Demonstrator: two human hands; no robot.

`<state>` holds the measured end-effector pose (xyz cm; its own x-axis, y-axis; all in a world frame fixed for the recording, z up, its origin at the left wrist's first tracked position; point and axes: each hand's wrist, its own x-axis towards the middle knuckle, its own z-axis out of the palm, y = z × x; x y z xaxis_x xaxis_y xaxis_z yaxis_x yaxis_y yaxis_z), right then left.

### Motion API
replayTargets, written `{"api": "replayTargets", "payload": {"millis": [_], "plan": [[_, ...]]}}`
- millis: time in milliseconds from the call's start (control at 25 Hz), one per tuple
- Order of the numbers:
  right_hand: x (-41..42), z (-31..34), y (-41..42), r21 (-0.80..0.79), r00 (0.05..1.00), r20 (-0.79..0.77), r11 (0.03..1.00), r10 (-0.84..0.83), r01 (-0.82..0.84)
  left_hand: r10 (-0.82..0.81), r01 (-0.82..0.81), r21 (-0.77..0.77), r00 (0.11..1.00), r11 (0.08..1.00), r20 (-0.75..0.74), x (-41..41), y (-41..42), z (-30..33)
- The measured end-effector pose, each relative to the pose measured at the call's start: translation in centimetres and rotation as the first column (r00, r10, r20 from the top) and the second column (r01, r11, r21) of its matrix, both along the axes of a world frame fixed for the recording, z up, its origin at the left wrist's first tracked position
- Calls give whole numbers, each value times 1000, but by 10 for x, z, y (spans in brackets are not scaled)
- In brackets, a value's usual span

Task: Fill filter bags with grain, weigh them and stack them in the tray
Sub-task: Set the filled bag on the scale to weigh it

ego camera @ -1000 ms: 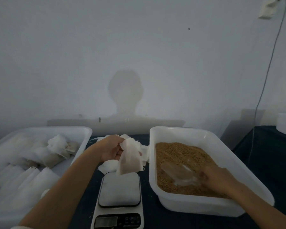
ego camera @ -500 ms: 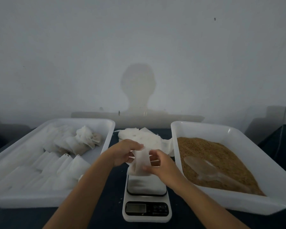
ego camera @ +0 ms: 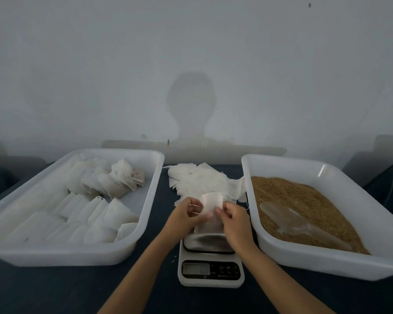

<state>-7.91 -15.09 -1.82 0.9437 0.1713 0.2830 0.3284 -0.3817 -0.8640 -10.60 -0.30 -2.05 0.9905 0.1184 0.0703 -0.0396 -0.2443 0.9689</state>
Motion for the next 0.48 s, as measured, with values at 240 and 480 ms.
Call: {"api": "replayTargets", "payload": {"millis": [240,480], "plan": [[4,-6,0,79,999,-32,997,-21,24,182,-237,338,966,911,184,5,-3,-10],[6,-1,-4,58,1000,17,998,12,-13,238,-345,374,923,861,302,9,8,-8]]}}
